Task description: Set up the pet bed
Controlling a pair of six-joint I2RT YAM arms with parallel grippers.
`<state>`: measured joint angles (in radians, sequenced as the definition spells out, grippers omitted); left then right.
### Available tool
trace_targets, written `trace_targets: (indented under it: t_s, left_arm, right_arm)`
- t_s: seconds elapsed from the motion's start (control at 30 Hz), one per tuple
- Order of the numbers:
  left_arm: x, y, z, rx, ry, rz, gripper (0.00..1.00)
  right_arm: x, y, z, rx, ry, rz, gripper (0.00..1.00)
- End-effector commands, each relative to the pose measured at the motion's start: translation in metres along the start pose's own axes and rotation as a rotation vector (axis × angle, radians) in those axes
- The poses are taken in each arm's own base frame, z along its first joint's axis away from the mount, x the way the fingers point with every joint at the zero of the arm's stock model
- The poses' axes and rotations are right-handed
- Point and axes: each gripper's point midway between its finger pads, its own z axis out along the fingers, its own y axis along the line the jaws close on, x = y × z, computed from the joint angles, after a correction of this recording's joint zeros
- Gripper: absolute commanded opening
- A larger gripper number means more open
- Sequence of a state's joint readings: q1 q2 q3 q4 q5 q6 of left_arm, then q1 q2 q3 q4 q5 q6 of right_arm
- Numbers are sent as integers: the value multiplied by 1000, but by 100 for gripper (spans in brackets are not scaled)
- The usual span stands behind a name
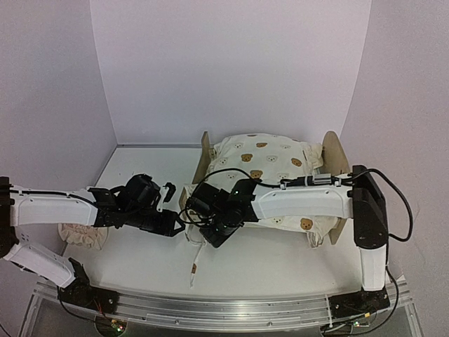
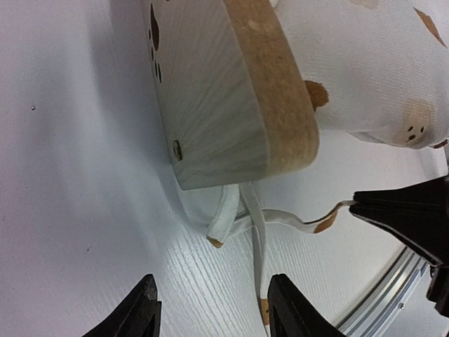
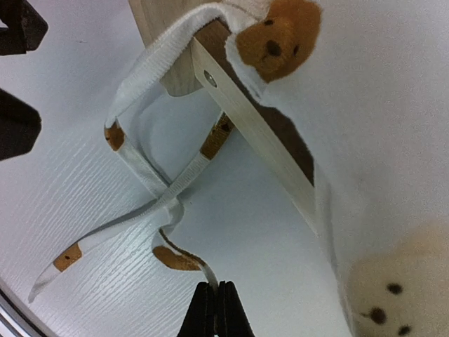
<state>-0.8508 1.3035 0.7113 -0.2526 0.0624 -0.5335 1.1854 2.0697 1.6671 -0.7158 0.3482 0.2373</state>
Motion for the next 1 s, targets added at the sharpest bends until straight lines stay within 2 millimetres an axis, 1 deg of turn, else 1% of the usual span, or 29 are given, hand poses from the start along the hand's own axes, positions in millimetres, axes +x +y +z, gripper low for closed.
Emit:
trace_targets:
  t_s: [0.0, 0.17, 0.27, 0.43, 0.57, 0.67, 0.73, 0.83, 0.97]
  left_arm:
    - [-5, -17, 7, 89, -19, -6, 54]
    - [-1, -19, 17, 107, -2, 3, 55]
    - [-1, -16, 25, 91, 3, 8, 54]
    - [-1, -18, 37, 101, 14, 17, 48]
    - [0, -20, 46, 103, 27, 22, 33]
    - [1, -20, 48, 107, 32, 25, 17]
    - [1, -21, 47, 114, 32, 26, 9]
    - [1, -24, 43, 125, 28, 26, 4]
    - [1, -25, 39, 131, 31, 23, 3]
  right_arm:
    - [-16, 7, 7, -21, -45, 51, 0]
    - [-15, 5, 11, -22, -59, 79, 0]
    - [-13, 4, 13, -28, -69, 101, 0]
    - [-9, 4, 17, -43, -79, 132, 0]
    - [-6, 2, 20, -45, -90, 160, 0]
    - [-6, -2, 21, -50, -103, 187, 0]
    - [-8, -2, 21, -60, -118, 204, 0]
    - [-12, -2, 20, -74, -141, 230, 0]
    - [-18, -2, 20, -93, -181, 268, 0]
